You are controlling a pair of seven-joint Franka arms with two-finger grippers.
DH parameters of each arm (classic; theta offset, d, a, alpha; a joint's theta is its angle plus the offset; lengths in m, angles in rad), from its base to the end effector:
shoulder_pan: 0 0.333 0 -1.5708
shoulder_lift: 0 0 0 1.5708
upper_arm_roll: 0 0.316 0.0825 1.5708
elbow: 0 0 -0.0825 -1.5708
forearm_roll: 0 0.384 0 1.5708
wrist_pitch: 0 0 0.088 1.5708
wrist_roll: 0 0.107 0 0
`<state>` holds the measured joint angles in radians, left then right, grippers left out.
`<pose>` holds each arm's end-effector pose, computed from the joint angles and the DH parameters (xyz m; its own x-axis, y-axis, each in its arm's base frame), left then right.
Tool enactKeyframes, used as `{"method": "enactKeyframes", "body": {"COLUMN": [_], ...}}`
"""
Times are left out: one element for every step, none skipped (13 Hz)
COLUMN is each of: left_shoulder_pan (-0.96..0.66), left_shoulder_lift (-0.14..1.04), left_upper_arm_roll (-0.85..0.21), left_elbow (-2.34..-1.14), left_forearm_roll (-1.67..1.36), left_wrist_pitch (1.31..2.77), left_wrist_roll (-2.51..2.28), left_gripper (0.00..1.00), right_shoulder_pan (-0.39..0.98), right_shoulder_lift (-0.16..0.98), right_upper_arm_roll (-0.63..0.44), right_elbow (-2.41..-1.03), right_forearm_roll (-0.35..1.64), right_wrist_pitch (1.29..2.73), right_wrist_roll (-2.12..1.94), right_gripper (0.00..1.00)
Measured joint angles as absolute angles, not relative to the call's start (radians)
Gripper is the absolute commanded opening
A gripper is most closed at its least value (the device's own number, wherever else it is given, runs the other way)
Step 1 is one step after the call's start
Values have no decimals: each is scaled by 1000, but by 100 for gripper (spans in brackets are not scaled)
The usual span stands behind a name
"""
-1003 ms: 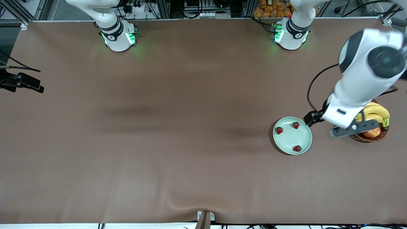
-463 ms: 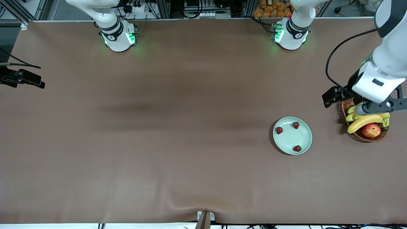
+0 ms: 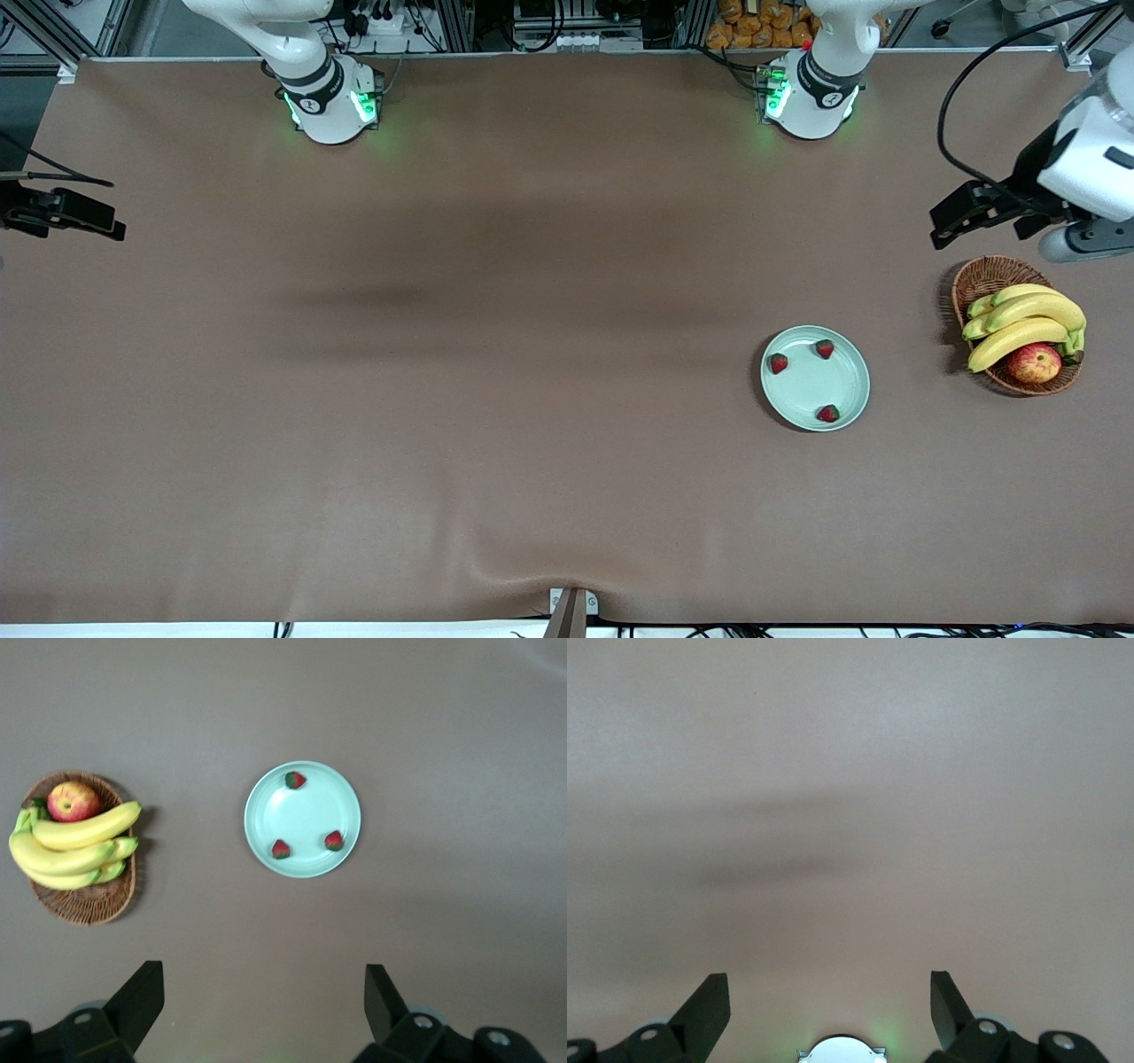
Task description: Collect all strawberries into plate
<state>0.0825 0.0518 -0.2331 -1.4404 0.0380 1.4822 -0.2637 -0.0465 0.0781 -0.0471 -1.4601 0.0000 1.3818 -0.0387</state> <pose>0.5565 -0.0760 0.6496 0.9932 0.1163 -0.0015 0.1162 -0.9928 -0.0273 0.5559 -0.0511 0.6172 0.9863 -0.0542 -0.1557 -0.0552 -0.9985 -0.0024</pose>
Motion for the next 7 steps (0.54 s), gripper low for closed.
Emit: {"method": "enactKeyframes", "body": {"left_shoulder_pan": [69, 64, 62, 55, 44, 34, 29], "left_shoulder_lift": [42, 30, 14, -4, -21, -33, -40], "left_upper_arm_roll": [-205, -184, -165, -148, -131, -117, -109], "left_elbow": [-1454, -1468, -1487, -1506, -1521, -1529, -1532], "left_forearm_roll": [37, 37, 35, 34, 34, 34, 34], "left_wrist_pitch": [1479, 1478, 1477, 1477, 1477, 1477, 1477], "left_wrist_roll": [-241, -210, -191, -179, -173, -165, -157], "left_gripper": [100, 100, 100, 100, 100, 100, 100], "right_shoulder_pan": [-47, -47, -46, -46, -45, -45, -45], "right_shoulder_lift": [78, 78, 78, 78, 78, 78, 78], "right_upper_arm_roll": [-47, -47, -46, -45, -43, -40, -38], "right_elbow": [-1457, -1455, -1455, -1454, -1454, -1454, -1454], "right_forearm_roll": [0, 0, 1, 2, 4, 6, 7], "right_wrist_pitch": [1382, 1382, 1382, 1382, 1382, 1382, 1382], "right_wrist_roll": [-39, -39, -39, -39, -39, -39, -39], "right_gripper": [100, 100, 100, 100, 100, 100, 100]}}
